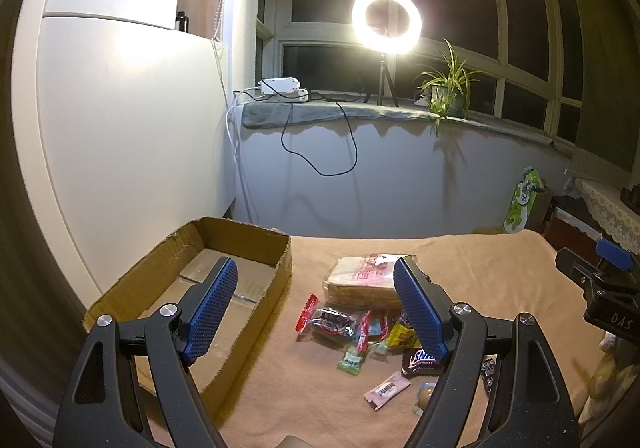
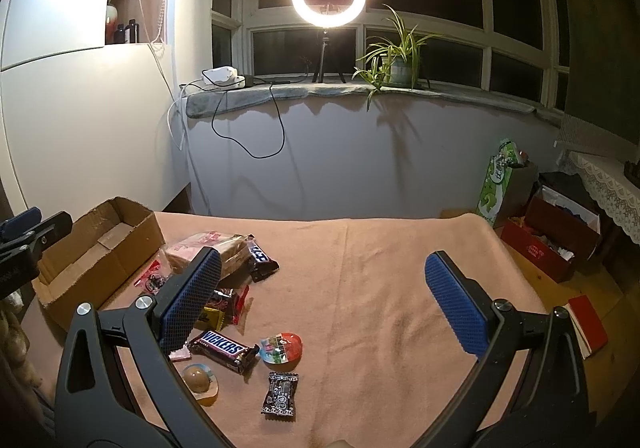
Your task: Organize snacks
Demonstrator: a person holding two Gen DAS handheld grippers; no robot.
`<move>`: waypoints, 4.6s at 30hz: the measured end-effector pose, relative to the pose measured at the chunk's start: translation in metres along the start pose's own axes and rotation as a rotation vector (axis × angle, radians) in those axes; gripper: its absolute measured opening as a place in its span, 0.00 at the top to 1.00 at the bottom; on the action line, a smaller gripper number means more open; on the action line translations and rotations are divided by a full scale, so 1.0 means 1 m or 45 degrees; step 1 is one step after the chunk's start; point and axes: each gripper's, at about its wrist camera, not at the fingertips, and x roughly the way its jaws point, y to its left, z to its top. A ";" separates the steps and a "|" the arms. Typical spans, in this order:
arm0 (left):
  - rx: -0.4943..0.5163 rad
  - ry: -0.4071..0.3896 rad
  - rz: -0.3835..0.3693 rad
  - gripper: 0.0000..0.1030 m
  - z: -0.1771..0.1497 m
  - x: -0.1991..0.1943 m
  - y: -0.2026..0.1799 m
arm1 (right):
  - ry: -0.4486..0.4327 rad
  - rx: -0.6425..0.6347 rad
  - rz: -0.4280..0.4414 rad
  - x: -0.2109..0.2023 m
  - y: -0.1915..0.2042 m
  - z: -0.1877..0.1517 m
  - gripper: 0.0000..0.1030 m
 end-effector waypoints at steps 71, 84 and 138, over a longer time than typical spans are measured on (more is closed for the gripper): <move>0.085 0.477 -0.304 0.68 -0.079 0.057 -0.018 | 0.522 -0.046 0.273 0.054 0.002 -0.096 0.44; 0.286 0.622 -0.442 0.70 -0.091 0.077 -0.042 | 0.590 -0.043 0.323 0.067 0.018 -0.108 0.46; -0.040 0.306 -0.117 0.83 -0.033 0.039 0.116 | 0.376 -0.311 0.666 0.089 0.182 0.004 0.75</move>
